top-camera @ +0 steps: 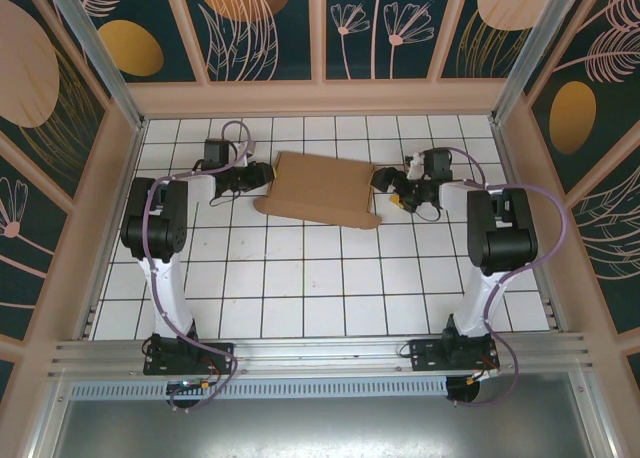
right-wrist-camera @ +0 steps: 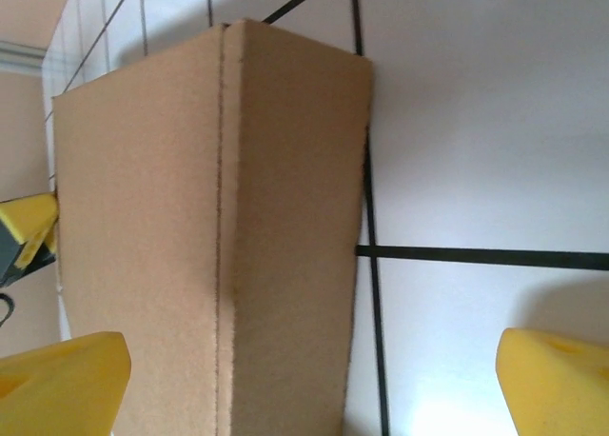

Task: Fold the paper box

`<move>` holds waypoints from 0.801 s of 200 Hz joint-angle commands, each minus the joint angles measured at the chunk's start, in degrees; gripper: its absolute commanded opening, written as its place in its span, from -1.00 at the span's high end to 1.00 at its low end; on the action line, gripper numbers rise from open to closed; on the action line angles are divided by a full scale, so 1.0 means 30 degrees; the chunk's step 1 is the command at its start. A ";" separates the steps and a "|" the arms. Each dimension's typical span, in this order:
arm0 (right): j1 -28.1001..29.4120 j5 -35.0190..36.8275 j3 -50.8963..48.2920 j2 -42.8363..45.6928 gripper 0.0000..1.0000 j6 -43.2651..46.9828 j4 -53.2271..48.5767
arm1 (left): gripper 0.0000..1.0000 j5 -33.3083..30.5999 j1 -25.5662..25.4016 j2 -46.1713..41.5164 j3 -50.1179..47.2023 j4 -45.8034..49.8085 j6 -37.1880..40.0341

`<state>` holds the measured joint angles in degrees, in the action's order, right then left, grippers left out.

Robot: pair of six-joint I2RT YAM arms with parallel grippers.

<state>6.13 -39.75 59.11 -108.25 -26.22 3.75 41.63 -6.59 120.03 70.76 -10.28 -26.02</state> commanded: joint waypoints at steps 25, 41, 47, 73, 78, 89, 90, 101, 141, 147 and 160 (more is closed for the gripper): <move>0.0595 -0.0381 0.0727 -0.0929 -0.98 -0.0516 -0.0213 | 0.56 -0.0392 0.0781 0.1552 -0.0756 0.1222 -0.0383; 0.0594 0.0587 0.0291 0.0118 -0.98 -0.0301 0.0138 | 0.57 -0.0293 0.0841 0.1588 -0.0723 0.1265 -0.0468; 0.0608 0.0921 0.0248 0.0419 -0.98 -0.0070 0.0114 | 0.56 -0.0307 0.0847 0.1621 -0.0632 0.1381 -0.0424; 0.2434 0.7849 0.1410 0.2049 -0.87 0.3787 -0.2693 | 0.53 -0.0602 0.0849 0.1589 -0.0210 0.1868 -0.0232; 0.2976 0.9706 0.1391 0.2502 -0.85 0.4561 -0.2604 | 0.53 -0.0660 0.0843 0.1561 -0.0107 0.2024 -0.0129; 0.3934 1.2521 0.0886 0.3539 -0.78 0.6342 -0.1629 | 0.53 -0.0803 0.0820 0.1474 0.0018 0.2196 0.0027; 0.4007 1.2680 0.0830 0.3624 -0.77 0.6530 -0.1498 | 0.53 -0.0806 0.0805 0.1460 0.0022 0.2197 0.0014; 0.4731 1.3244 0.0235 0.4542 -0.72 0.8730 -0.0017 | 0.53 -0.0957 0.0799 0.1298 0.0106 0.2245 0.0001; 0.6935 1.1179 -0.0114 0.4962 -0.85 1.7411 0.1716 | 0.54 -0.1861 0.0197 0.0977 0.0894 0.3279 0.0451; 0.7360 1.0594 -0.0082 0.4823 -0.89 1.8565 0.1605 | 0.54 -0.2064 0.0083 0.0951 0.1028 0.3460 0.0524; 0.8274 1.0112 0.0070 0.4349 -0.97 2.0600 0.1413 | 0.55 -0.2274 -0.0043 0.0882 0.1137 0.3629 0.0531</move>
<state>27.05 -6.90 59.00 -92.64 16.95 7.97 42.24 -5.93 121.19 73.87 -6.92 -26.57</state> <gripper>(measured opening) 0.963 0.231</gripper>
